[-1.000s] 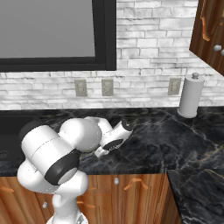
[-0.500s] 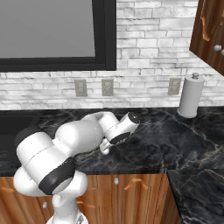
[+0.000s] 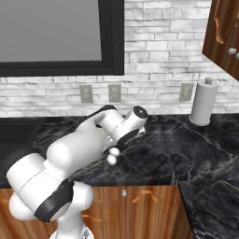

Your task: Gather the eggs and milk located in the vicinity of the sink area and place them right next to the bowl.

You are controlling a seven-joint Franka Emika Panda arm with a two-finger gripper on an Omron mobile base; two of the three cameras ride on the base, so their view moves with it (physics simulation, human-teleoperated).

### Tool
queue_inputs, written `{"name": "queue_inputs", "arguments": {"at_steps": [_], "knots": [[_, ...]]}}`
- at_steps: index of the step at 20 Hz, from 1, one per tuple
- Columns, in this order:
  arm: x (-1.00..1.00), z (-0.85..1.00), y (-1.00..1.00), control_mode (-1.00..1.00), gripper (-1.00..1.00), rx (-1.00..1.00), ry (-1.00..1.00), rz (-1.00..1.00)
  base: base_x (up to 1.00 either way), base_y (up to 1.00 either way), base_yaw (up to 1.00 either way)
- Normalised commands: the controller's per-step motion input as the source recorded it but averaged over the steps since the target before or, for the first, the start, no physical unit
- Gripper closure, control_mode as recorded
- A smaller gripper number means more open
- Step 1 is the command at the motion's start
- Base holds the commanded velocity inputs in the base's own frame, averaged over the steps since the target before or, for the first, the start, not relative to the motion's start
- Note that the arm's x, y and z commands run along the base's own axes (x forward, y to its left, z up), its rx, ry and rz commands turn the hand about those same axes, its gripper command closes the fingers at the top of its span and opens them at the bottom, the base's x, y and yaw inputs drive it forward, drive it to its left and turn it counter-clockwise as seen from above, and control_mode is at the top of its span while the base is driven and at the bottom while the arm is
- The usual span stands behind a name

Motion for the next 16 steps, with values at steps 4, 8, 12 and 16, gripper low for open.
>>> {"name": "queue_inputs", "arguments": {"at_steps": [4,8,12,16], "knots": [[-0.15,0.57,0.79,-1.00,-1.00,-0.08,0.00,-0.27,0.00,0.00,0.00],[-0.03,0.51,0.95,-1.00,-1.00,-0.16,0.10,-0.26,0.00,0.00,0.00],[-0.07,0.44,0.97,-1.00,-1.00,-0.17,0.13,-0.22,0.00,0.00,0.00],[-0.31,0.39,0.34,-1.00,-1.00,-0.08,0.10,-0.22,0.00,0.00,0.00]]}}
